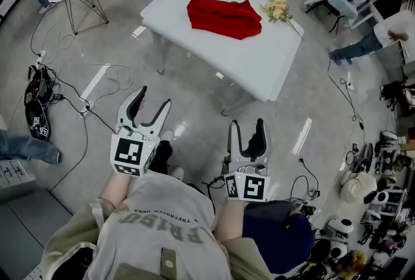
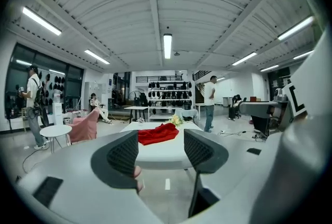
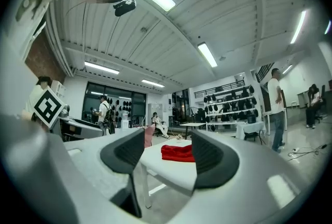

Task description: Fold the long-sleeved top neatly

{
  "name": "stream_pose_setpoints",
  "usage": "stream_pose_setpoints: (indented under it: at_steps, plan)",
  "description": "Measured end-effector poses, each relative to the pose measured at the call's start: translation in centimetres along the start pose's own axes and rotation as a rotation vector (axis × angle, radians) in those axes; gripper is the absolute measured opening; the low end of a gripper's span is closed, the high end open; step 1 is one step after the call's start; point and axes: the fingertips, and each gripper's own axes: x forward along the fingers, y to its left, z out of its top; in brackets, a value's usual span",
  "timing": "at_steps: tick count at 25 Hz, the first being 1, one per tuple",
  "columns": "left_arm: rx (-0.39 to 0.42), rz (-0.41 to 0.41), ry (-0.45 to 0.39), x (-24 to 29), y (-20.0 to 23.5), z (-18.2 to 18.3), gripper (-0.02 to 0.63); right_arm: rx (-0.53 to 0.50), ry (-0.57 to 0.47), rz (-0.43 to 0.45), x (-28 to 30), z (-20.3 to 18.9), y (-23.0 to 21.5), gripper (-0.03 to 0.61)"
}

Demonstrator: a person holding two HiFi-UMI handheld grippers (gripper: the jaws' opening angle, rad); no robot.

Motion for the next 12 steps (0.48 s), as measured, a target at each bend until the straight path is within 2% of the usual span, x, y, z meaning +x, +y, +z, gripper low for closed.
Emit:
stream_pose_setpoints:
  at_steps: [3,12]
  plan:
    - [0.013,-0.048,0.021,3.7,1.9,0.7,0.288,-0.010,0.006,-0.029,3.6,-0.1,-0.3,0.272]
    - [0.009,-0.117,0.016,11.4,7.9,3.1,0.291,-0.062,0.042,-0.071,12.2,-0.2,0.5,0.272]
